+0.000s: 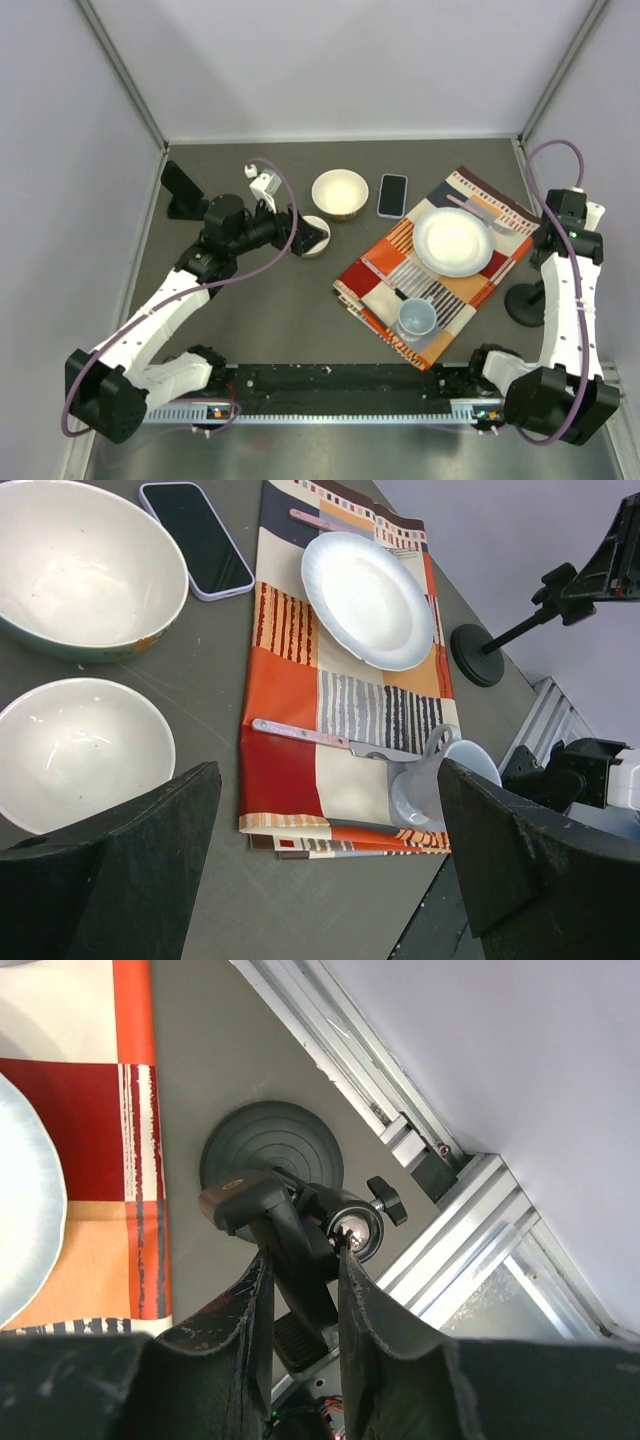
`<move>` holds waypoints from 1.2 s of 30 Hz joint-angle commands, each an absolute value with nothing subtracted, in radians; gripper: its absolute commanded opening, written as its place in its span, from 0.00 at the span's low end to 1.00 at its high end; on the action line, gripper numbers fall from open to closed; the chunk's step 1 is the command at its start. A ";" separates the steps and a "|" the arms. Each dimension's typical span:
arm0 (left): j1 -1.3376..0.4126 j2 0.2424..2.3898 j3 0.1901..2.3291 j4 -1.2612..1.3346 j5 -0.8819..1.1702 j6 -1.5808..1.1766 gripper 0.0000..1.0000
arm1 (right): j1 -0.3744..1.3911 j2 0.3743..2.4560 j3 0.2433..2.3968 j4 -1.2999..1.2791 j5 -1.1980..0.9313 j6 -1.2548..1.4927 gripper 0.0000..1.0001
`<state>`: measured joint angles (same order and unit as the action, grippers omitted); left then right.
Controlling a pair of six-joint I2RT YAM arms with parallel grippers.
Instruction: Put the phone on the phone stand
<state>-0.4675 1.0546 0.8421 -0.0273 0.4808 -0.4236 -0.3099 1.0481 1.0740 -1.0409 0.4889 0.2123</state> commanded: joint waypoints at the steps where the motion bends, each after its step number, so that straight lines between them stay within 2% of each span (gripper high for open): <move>1: -0.472 1.052 0.851 0.005 0.471 -0.405 0.95 | -0.313 1.045 1.088 -1.020 0.503 0.199 0.12; 3: -0.472 1.054 0.851 0.005 0.468 -0.405 0.94 | -0.308 1.037 1.100 -1.022 0.508 0.178 0.01; 4: -0.472 1.055 0.851 0.005 0.468 -0.405 0.95 | -0.302 1.034 1.104 -1.025 0.517 0.172 0.00; 13: -0.474 1.066 0.851 0.005 0.466 -0.403 0.94 | -0.285 0.974 1.224 -1.054 0.689 0.152 0.00; 26: -0.474 1.062 0.859 -0.038 0.433 -0.379 0.94 | -0.265 0.868 1.325 -0.904 0.565 0.057 0.00; 32: -0.474 1.060 0.865 -0.051 0.420 -0.368 0.95 | -0.183 0.919 1.448 -0.890 0.528 -0.032 0.00; 36: -0.472 1.055 0.873 -0.069 0.382 -0.368 0.95 | -0.045 0.986 1.531 -0.858 0.561 -0.089 0.00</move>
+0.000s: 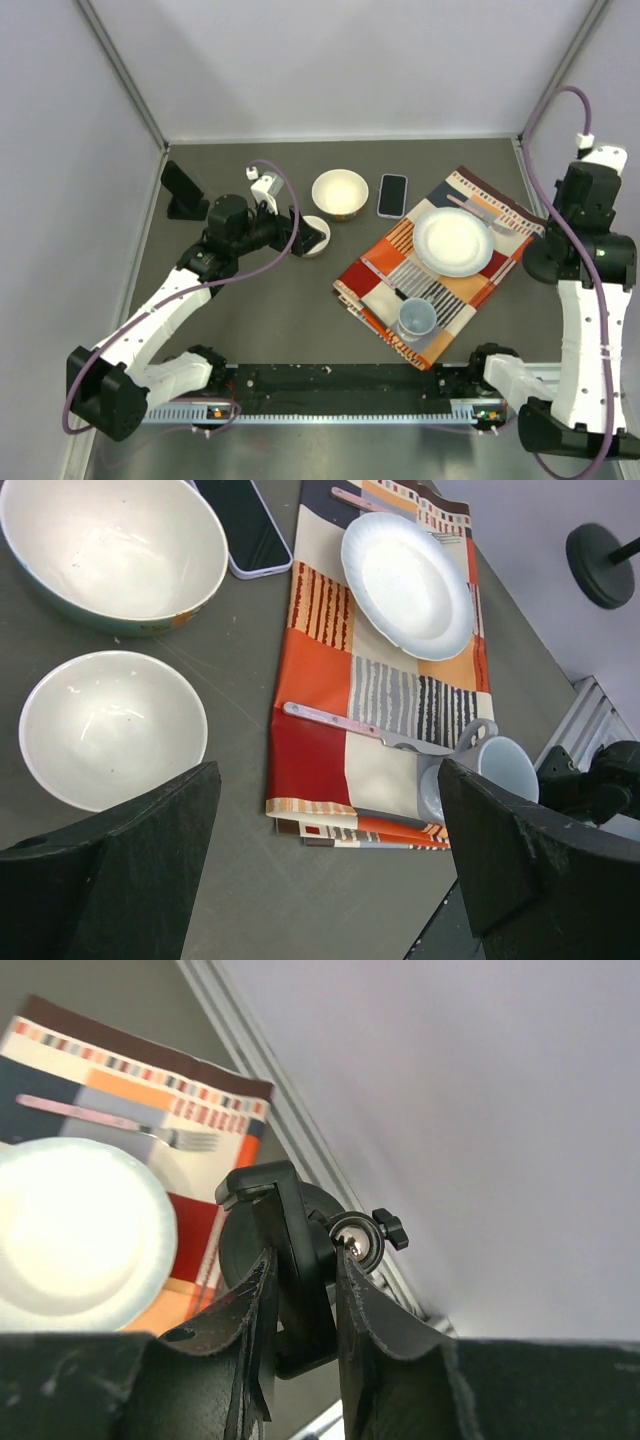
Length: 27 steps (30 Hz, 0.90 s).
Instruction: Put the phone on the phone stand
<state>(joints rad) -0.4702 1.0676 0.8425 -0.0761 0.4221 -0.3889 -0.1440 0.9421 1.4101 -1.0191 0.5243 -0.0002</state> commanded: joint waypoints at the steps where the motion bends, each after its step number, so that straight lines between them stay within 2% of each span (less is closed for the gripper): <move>1: -0.472 1.054 0.874 -0.072 0.379 -0.368 0.95 | 0.062 0.998 1.549 -0.856 0.584 -0.095 0.00; 3: -0.471 1.048 0.896 -0.109 0.371 -0.373 0.95 | 0.180 1.041 1.603 -0.856 0.671 -0.106 0.00; 4: -0.469 1.042 0.902 -0.118 0.364 -0.376 0.95 | 0.316 1.058 1.620 -0.857 0.757 -0.107 0.00; 7: -0.443 0.997 0.913 -0.167 0.342 -0.399 0.95 | 0.539 1.109 1.667 -0.867 0.845 -0.094 0.00; 12: -0.335 0.861 0.904 -0.256 0.328 -0.446 0.95 | 0.833 1.198 1.707 -0.862 0.859 -0.068 0.00; 17: -0.253 0.711 0.914 -0.380 0.254 -0.436 0.96 | 1.102 1.301 1.681 -0.757 0.734 -0.138 0.00; 20: -0.241 0.661 0.936 -0.440 0.229 -0.414 0.97 | 1.167 1.330 1.640 -0.700 0.539 -0.196 0.00; 27: -0.238 0.600 0.924 -0.500 0.293 -0.393 0.98 | 1.249 1.289 1.344 -0.366 0.180 -0.276 0.00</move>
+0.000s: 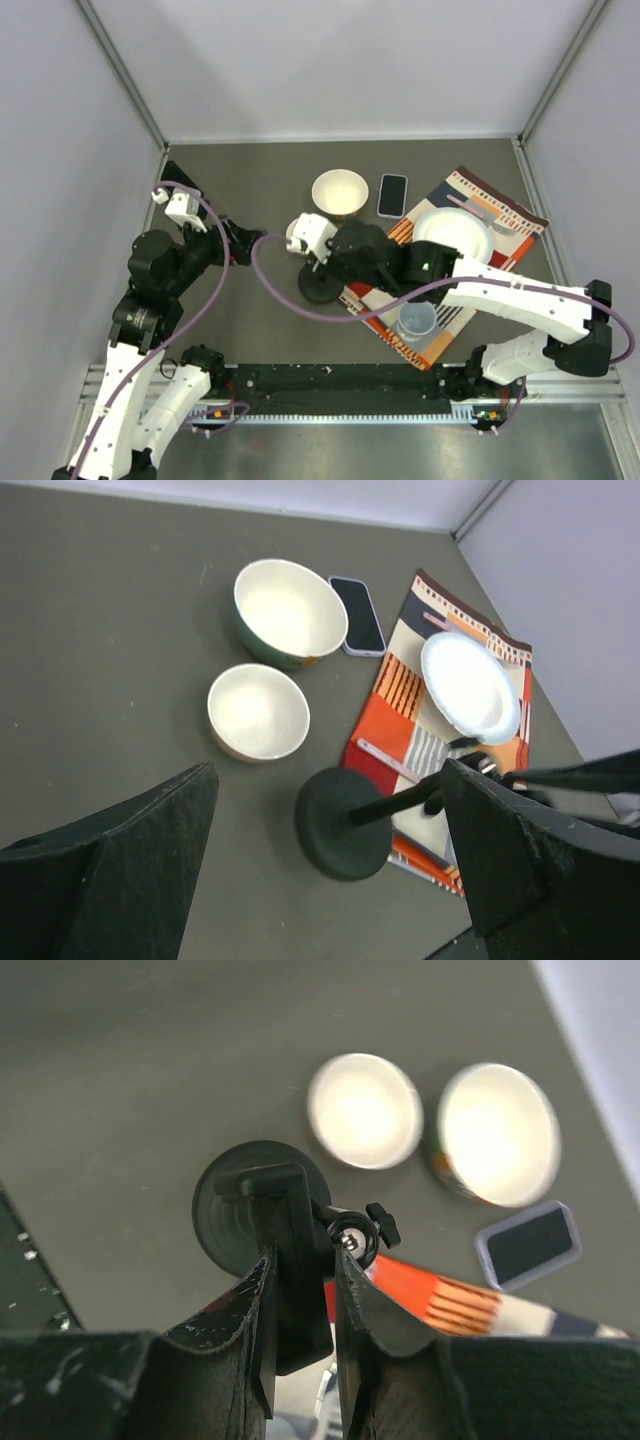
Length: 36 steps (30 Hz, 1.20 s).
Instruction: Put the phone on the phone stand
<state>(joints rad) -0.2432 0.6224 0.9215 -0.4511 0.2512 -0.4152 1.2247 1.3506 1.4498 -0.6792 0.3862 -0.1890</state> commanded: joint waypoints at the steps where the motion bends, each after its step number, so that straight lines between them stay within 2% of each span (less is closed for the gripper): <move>1: -0.238 0.595 0.904 -0.499 0.317 -0.388 0.94 | 1.247 1.281 1.309 -0.326 0.149 -0.311 0.00; 5: -0.238 0.581 0.842 -0.454 0.480 -0.393 0.91 | 1.247 1.269 1.165 -0.161 0.037 -0.391 0.00; 10: -0.238 0.598 0.779 -0.393 0.652 -0.414 0.91 | 1.247 1.324 1.137 -0.156 -0.047 -0.481 0.00; 16: -0.239 0.618 0.720 -0.364 0.725 -0.439 0.92 | 1.246 1.305 1.078 -0.147 -0.068 -0.485 0.00; 17: -0.239 0.623 0.712 -0.353 0.765 -0.451 0.92 | 1.240 1.299 1.074 -0.164 -0.072 -0.474 0.05; 19: -0.239 0.641 0.695 -0.341 0.810 -0.457 0.92 | 1.227 1.293 1.078 -0.190 -0.097 -0.424 0.21; 20: -0.241 0.646 0.690 -0.333 0.848 -0.459 0.93 | 1.221 1.292 1.092 -0.205 -0.097 -0.404 0.42; 22: -0.239 0.652 0.680 -0.333 0.864 -0.457 0.93 | 1.206 1.287 1.107 -0.250 -0.094 -0.350 0.53; 23: -0.239 0.652 0.678 -0.334 0.870 -0.457 0.93 | 1.206 1.276 1.114 -0.259 -0.081 -0.327 0.63; 24: -0.239 0.650 0.677 -0.348 0.871 -0.457 0.94 | 1.194 1.273 1.117 -0.276 -0.065 -0.298 0.69; 26: -0.241 0.644 0.676 -0.363 0.859 -0.454 0.93 | 1.167 1.270 1.143 -0.320 -0.092 -0.204 0.74; 31: -0.241 0.637 0.707 -0.475 0.744 -0.417 0.91 | 1.157 1.269 1.105 -0.359 -0.101 -0.088 0.75; 36: -0.241 0.585 0.729 -0.460 0.635 -0.459 0.88 | 1.154 1.295 1.094 -0.331 -0.052 -0.087 0.74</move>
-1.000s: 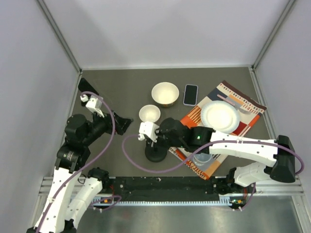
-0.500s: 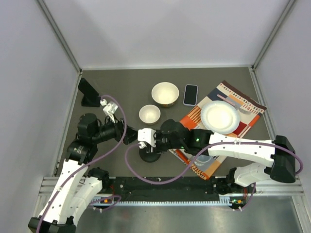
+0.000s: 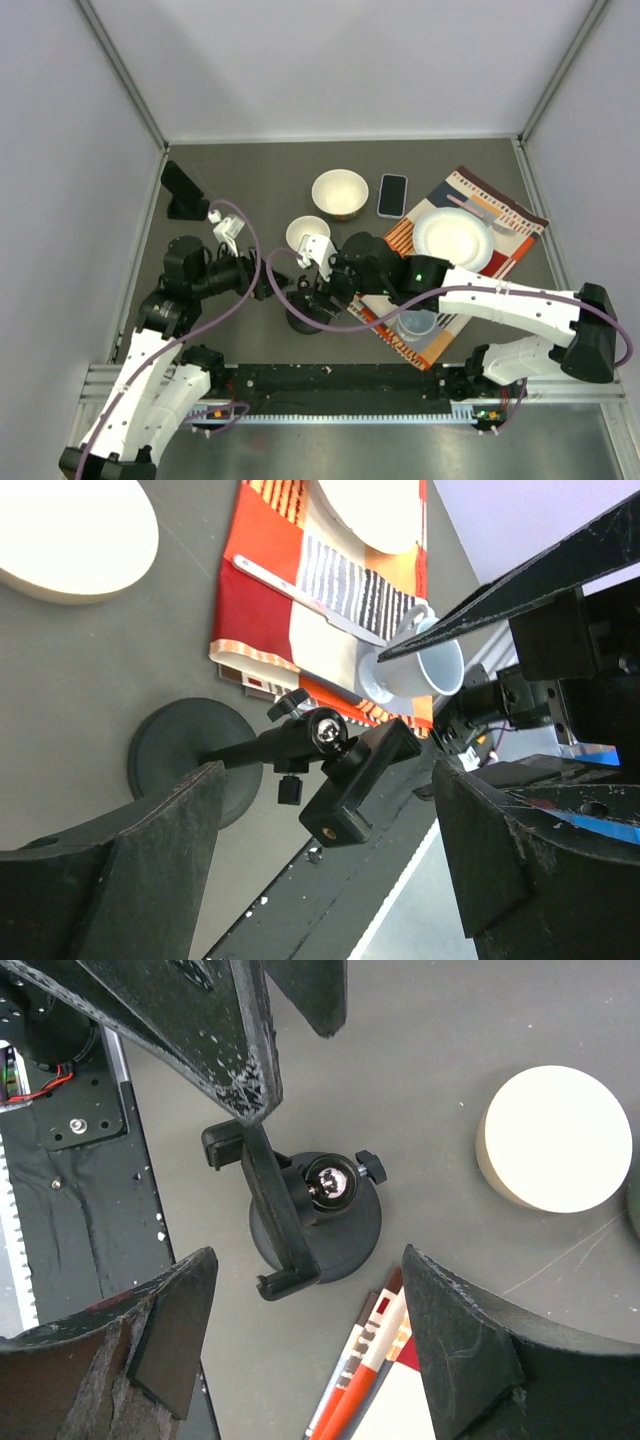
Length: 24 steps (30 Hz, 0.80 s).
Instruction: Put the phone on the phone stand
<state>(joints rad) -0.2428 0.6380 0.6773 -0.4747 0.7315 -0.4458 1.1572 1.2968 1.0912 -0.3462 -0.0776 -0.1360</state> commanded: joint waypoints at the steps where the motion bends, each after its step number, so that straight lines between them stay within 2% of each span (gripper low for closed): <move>1: -0.241 0.574 0.735 -0.463 0.590 -0.459 0.88 | 1.154 1.314 1.104 -0.331 -0.051 -0.090 0.72; 6: -0.242 0.538 0.788 -0.515 0.502 -0.428 0.89 | 1.152 1.396 1.135 -0.333 -0.057 -0.112 0.62; 8: -0.241 0.535 0.804 -0.540 0.485 -0.416 0.89 | 1.151 1.428 1.157 -0.333 -0.046 -0.129 0.49; 9: -0.241 0.531 0.808 -0.546 0.482 -0.413 0.89 | 1.150 1.436 1.166 -0.333 -0.051 -0.158 0.39; 10: -0.241 0.529 0.811 -0.551 0.477 -0.408 0.89 | 1.150 1.443 1.181 -0.331 -0.051 -0.181 0.24; 13: -0.241 0.515 0.819 -0.560 0.465 -0.402 0.89 | 1.126 1.463 1.186 -0.296 -0.142 -0.316 0.00; 18: -0.241 0.493 0.836 -0.577 0.448 -0.408 0.89 | 1.004 1.514 1.221 -0.294 -0.570 -0.549 0.00; 20: -0.241 0.480 0.841 -0.584 0.437 -0.411 0.89 | 0.965 1.558 1.305 -0.337 -0.662 -0.572 0.00; 24: -0.241 0.446 0.828 -0.601 0.414 -0.434 0.91 | 0.946 1.718 1.538 -0.540 -0.683 -0.682 0.00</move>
